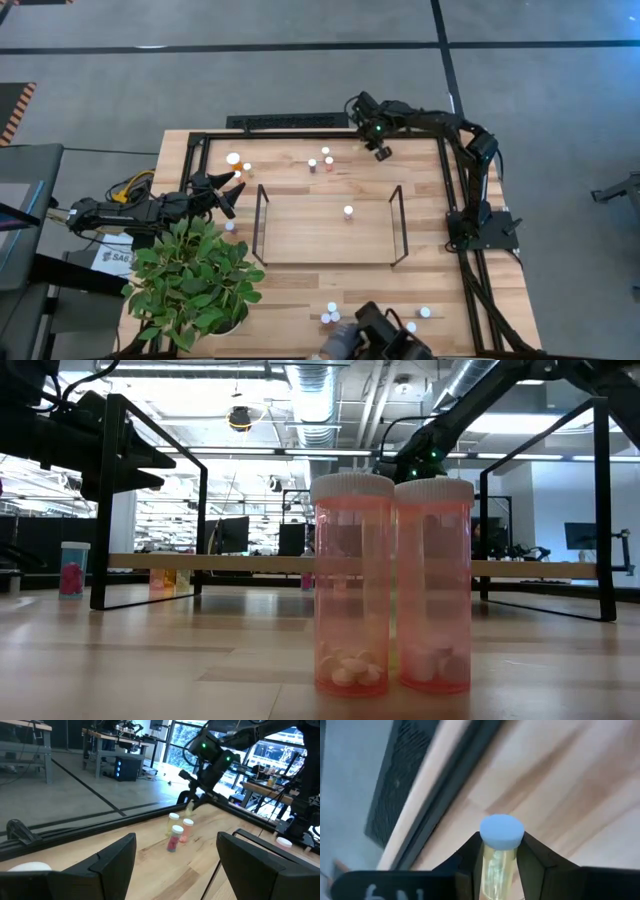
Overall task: Pick and place medicine bottles onto shelf by color
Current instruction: Put the yellow pill bottle on the shelf
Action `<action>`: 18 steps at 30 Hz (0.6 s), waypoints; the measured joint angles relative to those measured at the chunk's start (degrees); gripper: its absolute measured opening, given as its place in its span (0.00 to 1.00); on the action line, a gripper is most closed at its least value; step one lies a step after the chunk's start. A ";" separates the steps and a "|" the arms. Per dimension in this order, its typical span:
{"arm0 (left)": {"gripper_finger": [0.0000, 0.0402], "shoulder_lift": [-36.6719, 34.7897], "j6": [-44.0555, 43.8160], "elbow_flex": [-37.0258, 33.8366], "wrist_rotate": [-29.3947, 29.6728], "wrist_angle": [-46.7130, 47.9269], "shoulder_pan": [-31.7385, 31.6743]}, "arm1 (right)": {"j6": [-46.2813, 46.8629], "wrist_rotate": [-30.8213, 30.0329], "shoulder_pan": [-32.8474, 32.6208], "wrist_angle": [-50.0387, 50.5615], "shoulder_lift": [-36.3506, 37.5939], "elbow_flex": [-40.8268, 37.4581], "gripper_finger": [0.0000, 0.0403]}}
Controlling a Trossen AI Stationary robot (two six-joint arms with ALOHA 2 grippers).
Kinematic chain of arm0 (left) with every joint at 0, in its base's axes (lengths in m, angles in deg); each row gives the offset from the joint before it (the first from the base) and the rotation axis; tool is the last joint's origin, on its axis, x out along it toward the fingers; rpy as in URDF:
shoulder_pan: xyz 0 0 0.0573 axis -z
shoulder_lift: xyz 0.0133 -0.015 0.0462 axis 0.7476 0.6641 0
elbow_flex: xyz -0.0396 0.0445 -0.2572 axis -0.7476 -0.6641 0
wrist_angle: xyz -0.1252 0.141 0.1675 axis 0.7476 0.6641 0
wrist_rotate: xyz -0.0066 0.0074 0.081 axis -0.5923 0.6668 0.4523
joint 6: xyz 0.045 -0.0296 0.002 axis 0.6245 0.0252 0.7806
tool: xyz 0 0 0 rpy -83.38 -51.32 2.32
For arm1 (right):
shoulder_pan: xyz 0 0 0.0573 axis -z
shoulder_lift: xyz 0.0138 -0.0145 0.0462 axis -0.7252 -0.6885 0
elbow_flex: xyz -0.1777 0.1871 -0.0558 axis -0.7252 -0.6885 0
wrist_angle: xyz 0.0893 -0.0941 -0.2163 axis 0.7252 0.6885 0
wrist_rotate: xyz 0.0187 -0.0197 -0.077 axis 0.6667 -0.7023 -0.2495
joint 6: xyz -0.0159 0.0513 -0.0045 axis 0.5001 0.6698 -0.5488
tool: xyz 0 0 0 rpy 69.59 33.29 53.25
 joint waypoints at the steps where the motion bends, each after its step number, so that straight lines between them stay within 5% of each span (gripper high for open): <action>1: 0.66 0.00 0.00 0.01 0.02 -0.01 0.02 | -3.44 0.00 0.00 0.24 0.00 0.85 0.27; 12: 0.66 0.00 0.00 0.00 0.02 -0.02 0.00 | -46.21 -0.08 -0.25 4.21 0.02 11.36 0.27; 18: 0.66 0.00 0.00 0.01 0.02 0.00 0.01 | -56.84 -0.11 -2.33 4.69 0.02 16.58 0.27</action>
